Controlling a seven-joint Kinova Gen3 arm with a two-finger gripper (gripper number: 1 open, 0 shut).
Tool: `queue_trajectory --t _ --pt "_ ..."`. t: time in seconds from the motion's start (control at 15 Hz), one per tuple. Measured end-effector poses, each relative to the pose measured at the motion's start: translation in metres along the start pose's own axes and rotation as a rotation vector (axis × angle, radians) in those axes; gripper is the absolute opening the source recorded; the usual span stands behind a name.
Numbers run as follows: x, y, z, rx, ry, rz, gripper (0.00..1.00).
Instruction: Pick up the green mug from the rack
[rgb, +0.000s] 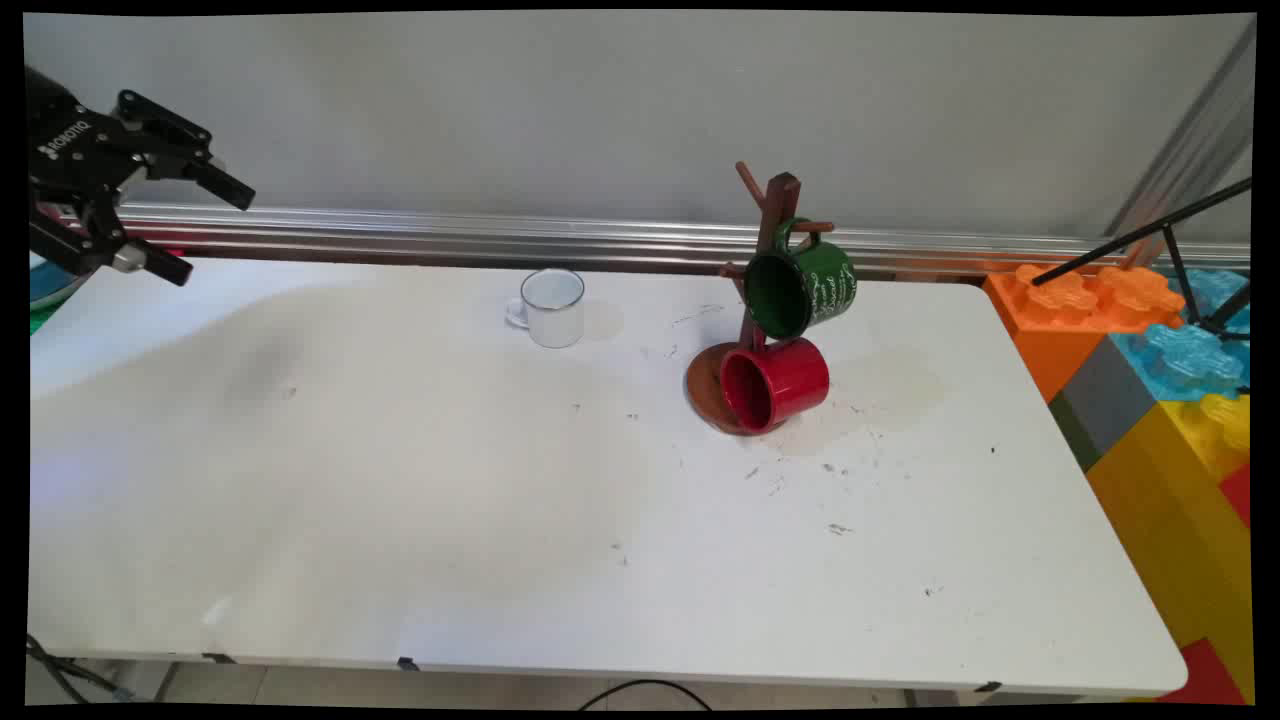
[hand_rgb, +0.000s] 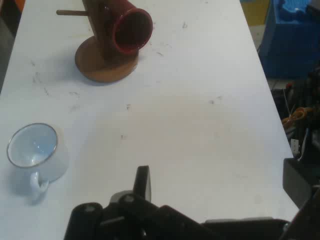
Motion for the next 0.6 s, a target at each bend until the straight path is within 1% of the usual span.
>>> queue_trajectory --t 0.13,0.27,0.6 --pt "0.001 0.001 0.004 0.012 0.003 -0.016 1.0" --pt "0.008 0.003 0.013 0.03 0.015 -0.038 1.0" --pt "0.039 0.007 0.048 0.074 0.055 -0.099 1.0"
